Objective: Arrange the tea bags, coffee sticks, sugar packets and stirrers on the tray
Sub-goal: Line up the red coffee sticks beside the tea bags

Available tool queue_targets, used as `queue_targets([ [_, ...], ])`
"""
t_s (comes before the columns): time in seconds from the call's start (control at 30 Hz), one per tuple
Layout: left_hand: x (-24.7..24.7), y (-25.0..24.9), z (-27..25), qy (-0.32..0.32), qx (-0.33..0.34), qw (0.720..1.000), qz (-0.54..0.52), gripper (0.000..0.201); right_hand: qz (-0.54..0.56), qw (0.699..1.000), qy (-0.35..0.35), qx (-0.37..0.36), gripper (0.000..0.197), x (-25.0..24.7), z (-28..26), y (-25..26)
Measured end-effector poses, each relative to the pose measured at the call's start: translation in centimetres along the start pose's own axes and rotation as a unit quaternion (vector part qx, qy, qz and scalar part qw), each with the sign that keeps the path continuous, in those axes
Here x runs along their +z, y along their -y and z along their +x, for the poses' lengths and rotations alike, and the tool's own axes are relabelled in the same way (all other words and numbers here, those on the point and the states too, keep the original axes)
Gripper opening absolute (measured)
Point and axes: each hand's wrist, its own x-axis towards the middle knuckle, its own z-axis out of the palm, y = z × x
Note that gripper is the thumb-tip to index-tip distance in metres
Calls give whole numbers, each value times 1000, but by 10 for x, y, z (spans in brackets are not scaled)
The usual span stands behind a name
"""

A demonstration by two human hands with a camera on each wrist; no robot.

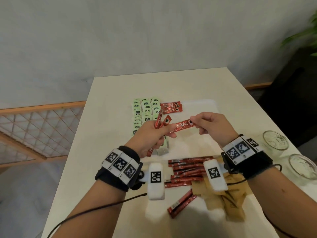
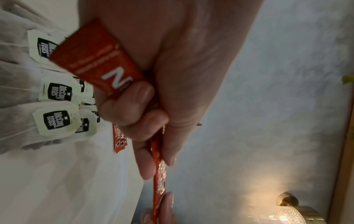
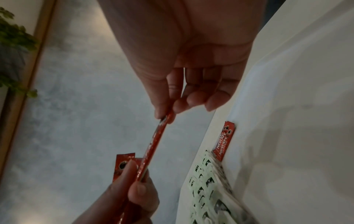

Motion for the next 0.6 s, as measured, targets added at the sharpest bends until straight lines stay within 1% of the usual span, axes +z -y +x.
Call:
queue_targets([
  [0.07, 3, 0, -4, -18, 12, 1000, -18, 18, 5, 1000, 5, 14, 16, -3, -8, 0],
  [0.13, 9, 1, -7, -41, 29, 999, 4, 20, 17, 999, 31, 29, 13, -2, -16, 2],
  [0.27, 21, 3, -11, -73, 90, 983, 139, 23, -12, 994, 103, 30, 16, 9, -24, 10],
  [0.33, 25, 1, -13, -77, 115, 972, 189, 23, -12, 992, 125, 28, 11, 13, -25, 12],
  [0.43, 25, 0, -13, -90, 130, 960, 230, 23, -7, 991, 125, 37, 10, 14, -23, 11],
  [0.6, 12, 1, -7, -113, 114, 969, 188, 25, 39, 994, 77, 60, 14, 3, -10, 5],
])
